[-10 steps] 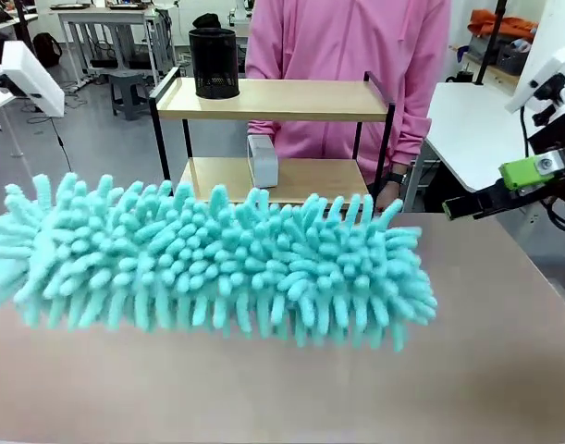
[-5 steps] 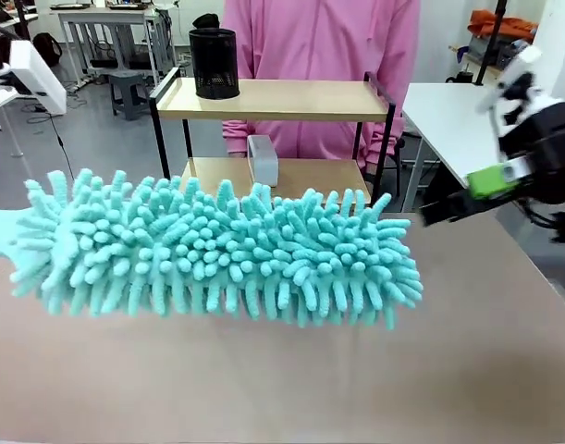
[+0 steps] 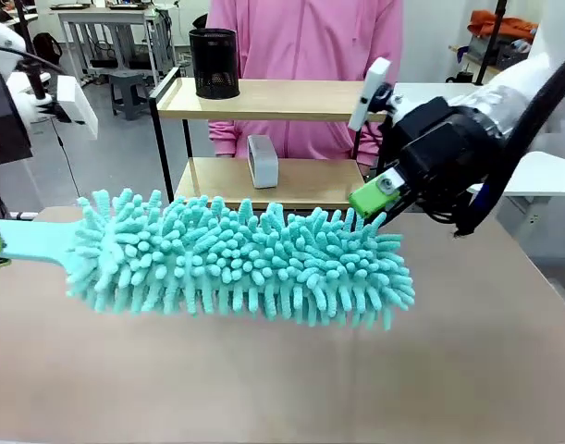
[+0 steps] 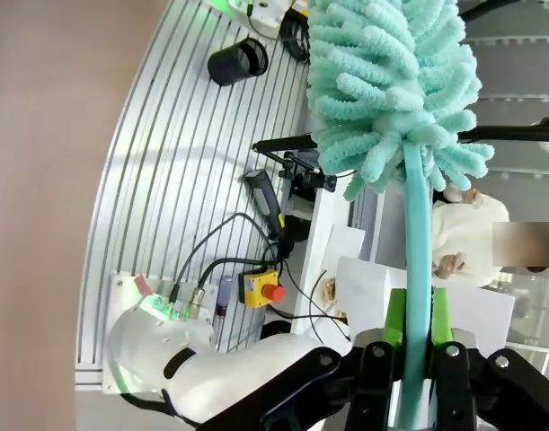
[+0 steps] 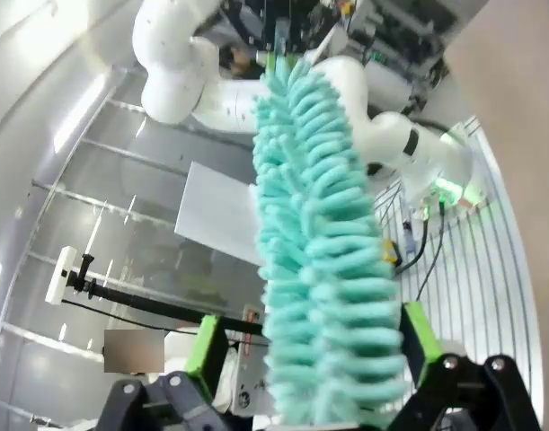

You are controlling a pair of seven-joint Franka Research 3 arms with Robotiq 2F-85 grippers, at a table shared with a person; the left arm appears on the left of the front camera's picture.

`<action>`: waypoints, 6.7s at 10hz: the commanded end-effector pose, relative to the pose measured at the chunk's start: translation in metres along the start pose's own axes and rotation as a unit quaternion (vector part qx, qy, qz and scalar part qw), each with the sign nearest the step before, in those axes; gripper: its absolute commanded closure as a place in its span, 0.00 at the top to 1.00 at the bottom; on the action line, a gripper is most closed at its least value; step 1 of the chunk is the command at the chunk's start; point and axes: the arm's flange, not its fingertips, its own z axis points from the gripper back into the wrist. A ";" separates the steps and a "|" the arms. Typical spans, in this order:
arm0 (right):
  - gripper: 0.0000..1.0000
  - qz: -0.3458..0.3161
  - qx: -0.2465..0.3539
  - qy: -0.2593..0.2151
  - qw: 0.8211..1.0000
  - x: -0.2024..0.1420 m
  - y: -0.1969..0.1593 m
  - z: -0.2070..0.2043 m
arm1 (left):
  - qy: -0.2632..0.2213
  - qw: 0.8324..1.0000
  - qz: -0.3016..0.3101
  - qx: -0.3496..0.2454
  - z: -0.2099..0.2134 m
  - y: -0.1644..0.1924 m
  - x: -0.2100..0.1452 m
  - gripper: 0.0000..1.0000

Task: Clean the shelf.
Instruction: Hand the Duster back to the human.

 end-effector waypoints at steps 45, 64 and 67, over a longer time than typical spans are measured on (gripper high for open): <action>0.00 -0.302 0.038 -0.526 0.794 -0.343 -0.107 0.277 | -0.634 0.764 0.121 0.006 0.151 0.072 -0.180 1.00; 1.00 -0.308 0.099 -0.424 0.846 -0.318 -0.085 0.225 | -0.634 0.764 0.121 0.006 0.151 0.072 -0.180 1.00; 1.00 -0.327 0.093 -0.303 0.890 -0.223 -0.093 0.156 | -0.634 0.764 0.121 0.006 0.151 0.072 -0.180 1.00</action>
